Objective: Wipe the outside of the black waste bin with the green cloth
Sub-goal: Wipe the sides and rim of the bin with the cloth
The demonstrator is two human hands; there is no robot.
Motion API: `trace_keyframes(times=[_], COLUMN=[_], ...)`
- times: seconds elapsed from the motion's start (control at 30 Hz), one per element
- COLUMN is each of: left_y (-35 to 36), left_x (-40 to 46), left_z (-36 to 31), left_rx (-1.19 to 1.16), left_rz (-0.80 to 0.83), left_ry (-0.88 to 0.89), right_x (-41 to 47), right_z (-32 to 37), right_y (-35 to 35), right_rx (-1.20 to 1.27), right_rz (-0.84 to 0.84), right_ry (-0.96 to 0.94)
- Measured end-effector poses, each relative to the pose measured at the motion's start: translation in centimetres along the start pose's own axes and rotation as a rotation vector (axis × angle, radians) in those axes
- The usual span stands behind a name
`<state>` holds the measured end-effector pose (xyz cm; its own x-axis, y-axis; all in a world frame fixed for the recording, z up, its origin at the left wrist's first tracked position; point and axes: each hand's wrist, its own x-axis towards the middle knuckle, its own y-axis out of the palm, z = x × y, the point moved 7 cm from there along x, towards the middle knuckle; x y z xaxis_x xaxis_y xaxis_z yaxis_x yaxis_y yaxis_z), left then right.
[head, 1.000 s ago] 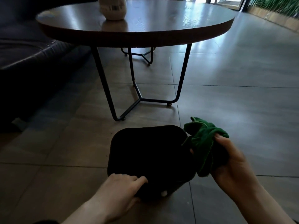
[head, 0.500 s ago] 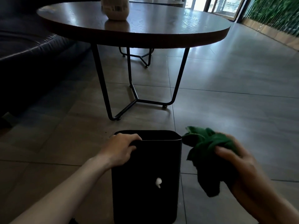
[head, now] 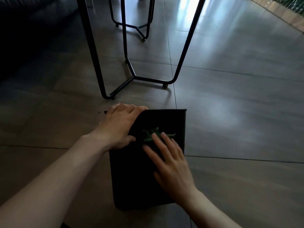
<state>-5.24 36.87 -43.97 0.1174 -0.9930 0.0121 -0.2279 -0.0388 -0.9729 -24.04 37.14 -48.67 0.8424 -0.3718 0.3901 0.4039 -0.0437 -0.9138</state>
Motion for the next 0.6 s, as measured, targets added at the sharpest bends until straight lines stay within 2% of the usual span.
trace_keyframes(times=[0.1,0.17,0.23,0.27,0.33,0.47,0.5,0.53,0.6], left_y=[0.2,0.3,0.4,0.5,0.4,0.4,0.3,0.2,0.2], left_x=[0.3,0.4,0.4,0.4,0.4,0.3,0.2,0.2,0.3], left_z=[0.4,0.3,0.1,0.0,0.3,0.7,0.7,0.7,0.7], left_rx=[-0.016,-0.028,-0.042,-0.049,-0.061,-0.091,-0.092,-0.087,-0.073], left_rz=[-0.009,-0.023,-0.034,-0.04,-0.05,-0.042,-0.046,-0.049,-0.047], left_ry=[-0.026,-0.017,0.0,0.001,-0.016,-0.026,-0.03,-0.038,-0.05], right_x=[-3.4,-7.1,-9.2,-8.9,-6.2,1.5,2.5,2.8,0.2], right_z=[3.3,5.4,5.3,4.3,1.3,-6.0,-5.9,-4.7,-0.5], right_y=[4.3,6.6,7.1,6.3,3.5,-1.7,-1.8,-1.4,1.3], right_rx=[-0.113,-0.181,-0.24,-0.228,-0.16,-0.011,-0.006,-0.027,-0.088], right_rz=[0.038,0.152,0.229,0.209,0.077,-0.209,-0.233,-0.233,-0.149], right_ry=[-0.217,-0.449,-0.557,-0.54,-0.362,0.305,0.364,0.322,0.032])
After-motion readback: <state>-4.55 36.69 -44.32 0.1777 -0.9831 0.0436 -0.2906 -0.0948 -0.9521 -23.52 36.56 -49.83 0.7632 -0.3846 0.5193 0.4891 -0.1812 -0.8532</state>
